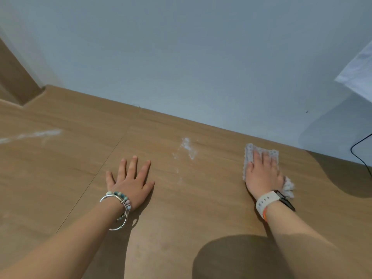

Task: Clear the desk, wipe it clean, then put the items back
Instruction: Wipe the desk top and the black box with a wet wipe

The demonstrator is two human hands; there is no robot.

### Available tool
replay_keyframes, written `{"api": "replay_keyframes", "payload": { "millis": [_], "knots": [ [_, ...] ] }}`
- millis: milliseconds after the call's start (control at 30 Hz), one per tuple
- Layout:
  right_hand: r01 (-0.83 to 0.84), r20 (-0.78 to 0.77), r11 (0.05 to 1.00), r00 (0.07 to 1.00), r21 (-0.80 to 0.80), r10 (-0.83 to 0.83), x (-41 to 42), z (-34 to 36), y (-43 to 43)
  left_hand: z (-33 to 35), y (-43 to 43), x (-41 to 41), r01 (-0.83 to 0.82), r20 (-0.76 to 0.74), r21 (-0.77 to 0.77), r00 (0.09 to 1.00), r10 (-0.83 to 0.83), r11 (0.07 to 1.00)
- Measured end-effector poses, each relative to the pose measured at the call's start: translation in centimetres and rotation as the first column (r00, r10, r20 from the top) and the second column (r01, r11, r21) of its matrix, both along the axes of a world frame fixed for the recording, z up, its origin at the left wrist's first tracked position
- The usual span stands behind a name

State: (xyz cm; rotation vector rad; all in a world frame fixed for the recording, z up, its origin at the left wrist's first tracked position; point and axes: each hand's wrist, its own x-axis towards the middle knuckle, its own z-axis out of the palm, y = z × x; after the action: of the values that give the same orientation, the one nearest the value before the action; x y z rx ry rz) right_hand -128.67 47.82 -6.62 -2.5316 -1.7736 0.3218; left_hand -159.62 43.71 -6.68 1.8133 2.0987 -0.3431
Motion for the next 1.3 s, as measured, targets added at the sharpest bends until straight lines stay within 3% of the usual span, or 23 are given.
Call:
{"api": "replay_keyframes", "payload": {
  "millis": [33, 100, 133, 200, 233, 267, 333, 400, 467, 500, 567, 633, 700, 767, 833, 900, 967, 1000, 1067, 1133, 1200, 1267, 1300],
  "knots": [
    [-0.042, 0.008, 0.999, 0.999, 0.006, 0.042, -1.5, 0.0, -0.1, 0.1, 0.3, 0.1, -0.004, -0.004, -0.007, 1.000, 0.004, 1.000],
    [-0.360, 0.021, 0.931, 0.933, 0.060, 0.359, -6.3, -0.6, -1.6, 0.2, 1.0, 0.2, -0.011, -0.011, -0.033, 1.000, 0.011, 0.999],
    [-0.544, 0.036, 0.831, 0.838, 0.118, 0.544, -8.7, -0.6, -3.1, 0.3, 1.3, 0.3, -0.016, -0.010, -0.049, 1.000, 0.016, 0.999],
    [-0.720, 0.073, 0.672, 0.690, 0.172, 0.720, -10.6, -0.8, -4.4, 0.4, 1.8, 0.4, -0.024, -0.005, -0.073, 1.000, 0.023, 0.997],
    [-0.701, 0.031, 0.700, 0.709, 0.137, 0.704, -9.6, -0.5, -3.3, 0.4, 1.9, 0.4, -0.024, -0.001, -0.080, 1.000, 0.024, 0.996],
    [-0.590, 0.011, 0.805, 0.807, 0.061, 0.591, -7.5, -0.8, -1.6, 0.4, 2.1, 0.4, -0.022, 0.003, -0.085, 1.000, 0.023, 0.996],
    [-0.215, 0.046, 0.976, 0.976, 0.021, 0.214, -1.9, -1.0, 1.3, 0.5, 2.3, 0.4, -0.016, 0.005, -0.092, 1.000, 0.016, 0.996],
    [0.117, -0.007, 0.993, 0.993, 0.002, -0.117, 2.9, -0.8, 3.3, 0.5, 2.5, 0.3, -0.005, 0.001, -0.100, 1.000, 0.005, 0.995],
    [0.226, -0.053, 0.974, 0.973, -0.011, -0.226, 3.4, -0.6, 3.9, 0.5, 2.7, 0.2, 0.000, 0.000, -0.117, 1.000, 0.000, 0.993],
    [0.184, -0.033, 0.983, 0.982, -0.004, -0.184, 2.4, -0.6, 3.9, 0.5, 2.7, 0.2, 0.002, 0.001, -0.125, 1.000, -0.001, 0.992],
    [-0.079, -0.002, 0.996, 0.997, 0.051, 0.080, -1.8, -0.4, 3.2, 0.5, 2.8, 0.1, 0.005, 0.000, -0.138, 1.000, -0.005, 0.990],
    [-0.507, -0.025, 0.860, 0.860, 0.052, 0.509, -7.1, -0.3, 0.6, 0.6, 2.8, 0.1, 0.009, 0.003, -0.146, 1.000, -0.008, 0.989],
    [-0.701, -0.114, 0.713, 0.709, -0.010, 0.696, -9.8, 0.0, -1.4, 0.7, 2.9, 0.1, 0.009, 0.006, -0.150, 1.000, -0.009, 0.989],
    [-0.622, -0.014, 0.783, 0.783, -0.006, 0.622, -7.4, -0.2, 0.5, 0.8, 2.9, 0.2, 0.014, 0.003, -0.164, 1.000, -0.014, 0.986],
    [-0.302, 0.047, 0.953, 0.953, 0.037, 0.300, -3.3, -0.8, 3.7, 0.8, 3.0, 0.2, 0.018, -0.004, -0.164, 1.000, -0.019, 0.986],
    [-0.015, -0.041, 0.999, 0.999, 0.051, 0.017, -1.1, -0.7, 5.5, 0.9, 3.0, 0.2, 0.014, -0.008, -0.166, 1.000, -0.015, 0.986],
    [-0.040, -0.063, 0.998, 0.997, 0.056, 0.044, -3.3, -0.8, 5.2, 1.0, 3.0, 0.2, 0.021, -0.016, -0.175, 1.000, -0.024, 0.984],
    [-0.173, -0.061, 0.984, 0.983, 0.031, 0.175, -5.3, -0.9, 4.1, 0.9, 2.9, 0.2, 0.027, -0.015, -0.177, 0.999, -0.030, 0.984],
    [-0.563, -0.005, 0.818, 0.823, 0.120, 0.568, -9.6, -1.0, 0.7, 0.9, 2.9, 0.2, 0.031, -0.009, -0.183, 0.999, -0.034, 0.983],
    [-0.726, 0.019, 0.674, 0.683, 0.137, 0.730, -10.7, -0.7, -1.4, 1.0, 3.0, 0.2, 0.036, -0.010, -0.185, 0.999, -0.039, 0.982],
    [-0.668, 0.032, 0.741, 0.744, 0.070, 0.667, -8.2, -0.8, 1.3, 1.0, 3.0, 0.1, 0.032, -0.005, -0.182, 0.999, -0.034, 0.983],
    [-0.358, -0.037, 0.933, 0.932, 0.029, 0.359, -4.7, -0.9, 5.1, 1.0, 3.0, 0.1, 0.032, -0.004, -0.179, 0.999, -0.033, 0.983],
    [-0.235, -0.040, 0.971, 0.971, 0.037, 0.236, -3.7, -0.8, 6.4, 1.0, 2.9, 0.0, 0.031, -0.003, -0.179, 0.999, -0.032, 0.983]
  ]
}}
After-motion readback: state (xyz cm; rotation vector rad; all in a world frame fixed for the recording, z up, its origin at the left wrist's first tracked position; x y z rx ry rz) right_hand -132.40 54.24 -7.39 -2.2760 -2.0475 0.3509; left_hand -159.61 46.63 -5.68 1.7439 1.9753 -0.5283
